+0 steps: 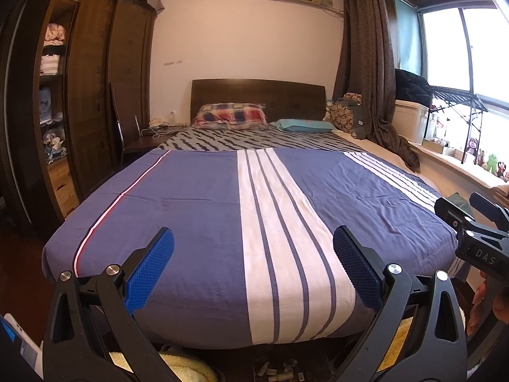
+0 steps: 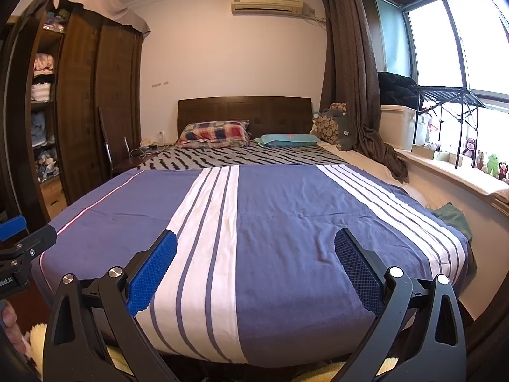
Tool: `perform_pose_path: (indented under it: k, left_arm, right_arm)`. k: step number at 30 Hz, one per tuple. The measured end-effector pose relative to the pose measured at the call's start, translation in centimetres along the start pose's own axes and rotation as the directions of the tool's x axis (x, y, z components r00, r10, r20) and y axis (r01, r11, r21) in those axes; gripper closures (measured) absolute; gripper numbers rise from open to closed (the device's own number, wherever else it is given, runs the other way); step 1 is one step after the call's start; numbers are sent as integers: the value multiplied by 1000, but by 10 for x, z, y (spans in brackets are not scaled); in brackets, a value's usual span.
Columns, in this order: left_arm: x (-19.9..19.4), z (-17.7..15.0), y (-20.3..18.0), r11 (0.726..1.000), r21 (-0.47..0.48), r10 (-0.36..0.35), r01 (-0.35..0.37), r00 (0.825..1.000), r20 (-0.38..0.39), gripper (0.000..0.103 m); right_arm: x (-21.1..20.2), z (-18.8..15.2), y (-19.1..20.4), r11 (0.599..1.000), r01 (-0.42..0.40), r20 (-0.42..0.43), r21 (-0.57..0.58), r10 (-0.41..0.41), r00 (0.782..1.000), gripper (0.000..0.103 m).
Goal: Collect trash
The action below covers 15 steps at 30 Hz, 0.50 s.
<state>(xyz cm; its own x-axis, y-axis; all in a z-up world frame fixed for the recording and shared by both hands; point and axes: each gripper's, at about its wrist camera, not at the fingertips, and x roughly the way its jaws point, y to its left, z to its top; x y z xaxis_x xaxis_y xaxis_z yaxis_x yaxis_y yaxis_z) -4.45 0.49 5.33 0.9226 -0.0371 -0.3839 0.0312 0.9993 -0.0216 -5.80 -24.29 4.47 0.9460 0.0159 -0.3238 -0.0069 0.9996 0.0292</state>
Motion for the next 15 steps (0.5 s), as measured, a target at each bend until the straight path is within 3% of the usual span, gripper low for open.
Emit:
perform_pose_path:
  k: [15]
  left_arm:
    - [4, 1, 1, 1000, -6, 2, -2, 1000, -8, 8]
  right_arm:
    - [8, 0, -4, 1000, 5, -11, 0, -5, 1000, 3]
